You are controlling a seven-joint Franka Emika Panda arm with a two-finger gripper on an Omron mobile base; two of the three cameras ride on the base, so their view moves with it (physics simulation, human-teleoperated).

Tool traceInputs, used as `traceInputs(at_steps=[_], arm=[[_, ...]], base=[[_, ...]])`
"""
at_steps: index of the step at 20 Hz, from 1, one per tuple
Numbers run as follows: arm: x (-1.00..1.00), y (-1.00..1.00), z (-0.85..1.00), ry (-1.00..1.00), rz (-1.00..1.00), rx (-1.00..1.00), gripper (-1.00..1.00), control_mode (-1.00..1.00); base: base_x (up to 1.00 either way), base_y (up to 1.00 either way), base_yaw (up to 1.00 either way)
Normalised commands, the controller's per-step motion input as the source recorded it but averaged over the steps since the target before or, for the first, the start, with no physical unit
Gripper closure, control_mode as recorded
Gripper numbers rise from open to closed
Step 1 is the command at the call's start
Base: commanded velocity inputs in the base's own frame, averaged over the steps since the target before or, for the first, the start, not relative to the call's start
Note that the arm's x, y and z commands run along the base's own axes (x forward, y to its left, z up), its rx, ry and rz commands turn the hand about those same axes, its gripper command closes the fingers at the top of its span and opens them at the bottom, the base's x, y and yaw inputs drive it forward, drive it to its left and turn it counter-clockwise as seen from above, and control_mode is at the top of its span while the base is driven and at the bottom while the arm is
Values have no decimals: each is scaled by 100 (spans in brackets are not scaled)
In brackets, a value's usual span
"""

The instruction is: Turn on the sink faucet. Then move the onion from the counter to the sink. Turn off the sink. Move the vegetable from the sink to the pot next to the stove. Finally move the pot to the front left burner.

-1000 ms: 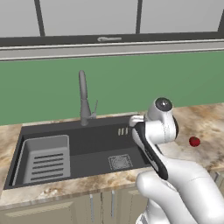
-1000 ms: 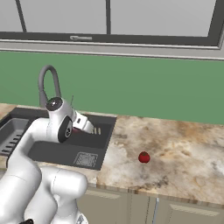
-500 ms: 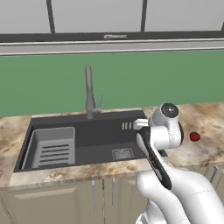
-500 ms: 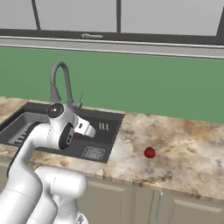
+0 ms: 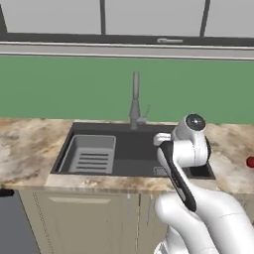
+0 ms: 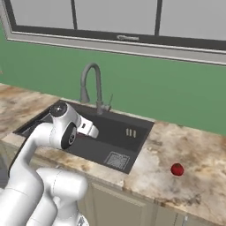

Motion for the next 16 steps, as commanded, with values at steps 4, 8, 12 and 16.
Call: traceInputs(at_steps=[4, 8, 12, 16], arm=[[0, 0, 0, 0, 0, 0, 100, 100], [0, 0, 0, 0, 0, 0, 100, 100], [0, 0, 0, 0, 0, 0, 100, 100], [0, 0, 0, 0, 0, 0, 100, 100]], base=[[-9, 55, 43], [-10, 55, 42], [-10, 53, 42], [-11, 57, 41]])
